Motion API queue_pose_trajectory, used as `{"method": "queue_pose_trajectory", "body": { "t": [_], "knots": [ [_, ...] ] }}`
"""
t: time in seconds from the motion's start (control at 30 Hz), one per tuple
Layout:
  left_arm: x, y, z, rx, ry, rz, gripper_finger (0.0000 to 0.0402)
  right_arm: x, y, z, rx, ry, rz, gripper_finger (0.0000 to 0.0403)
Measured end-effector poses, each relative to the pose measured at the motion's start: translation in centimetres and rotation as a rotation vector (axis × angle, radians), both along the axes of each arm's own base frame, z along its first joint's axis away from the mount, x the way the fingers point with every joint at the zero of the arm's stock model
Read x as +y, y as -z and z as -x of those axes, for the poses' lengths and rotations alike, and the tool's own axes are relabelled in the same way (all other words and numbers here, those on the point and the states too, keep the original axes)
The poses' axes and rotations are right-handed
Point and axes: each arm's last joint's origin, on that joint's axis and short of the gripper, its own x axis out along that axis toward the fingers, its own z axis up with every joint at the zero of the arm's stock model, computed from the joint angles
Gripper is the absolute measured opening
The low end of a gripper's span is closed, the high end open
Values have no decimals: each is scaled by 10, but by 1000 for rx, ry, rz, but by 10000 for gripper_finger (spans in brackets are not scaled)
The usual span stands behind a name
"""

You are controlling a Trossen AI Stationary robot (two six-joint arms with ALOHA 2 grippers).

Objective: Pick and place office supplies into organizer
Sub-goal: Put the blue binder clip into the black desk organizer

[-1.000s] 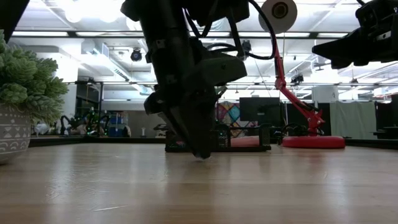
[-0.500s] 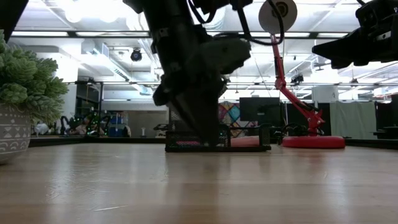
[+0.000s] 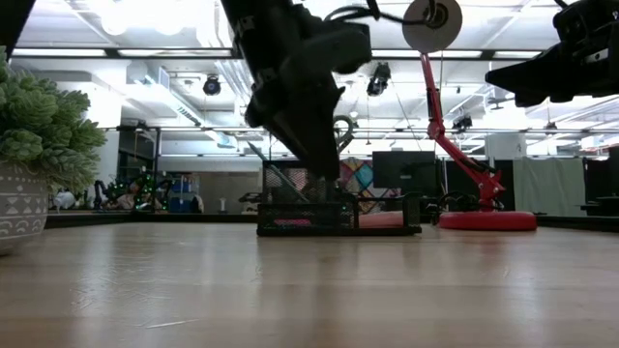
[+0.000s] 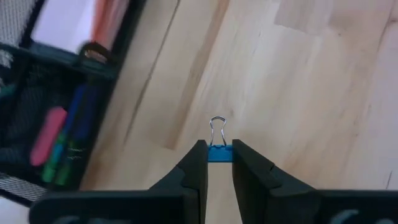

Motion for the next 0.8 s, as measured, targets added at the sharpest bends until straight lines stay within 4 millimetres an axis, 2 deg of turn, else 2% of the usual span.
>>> {"method": "queue_pose_trajectory", "body": {
  "t": [0.1, 0.4, 0.8],
  "knots": [
    [4, -7, 4, 20, 50, -55, 36, 0, 0, 0, 0, 0, 0, 9],
    [31, -15, 14, 111, 3, -168, 36, 0, 0, 0, 0, 0, 0, 9],
    [57, -5, 19, 216, -6, -247, 36, 0, 0, 0, 0, 0, 0, 9]
  ]
}}
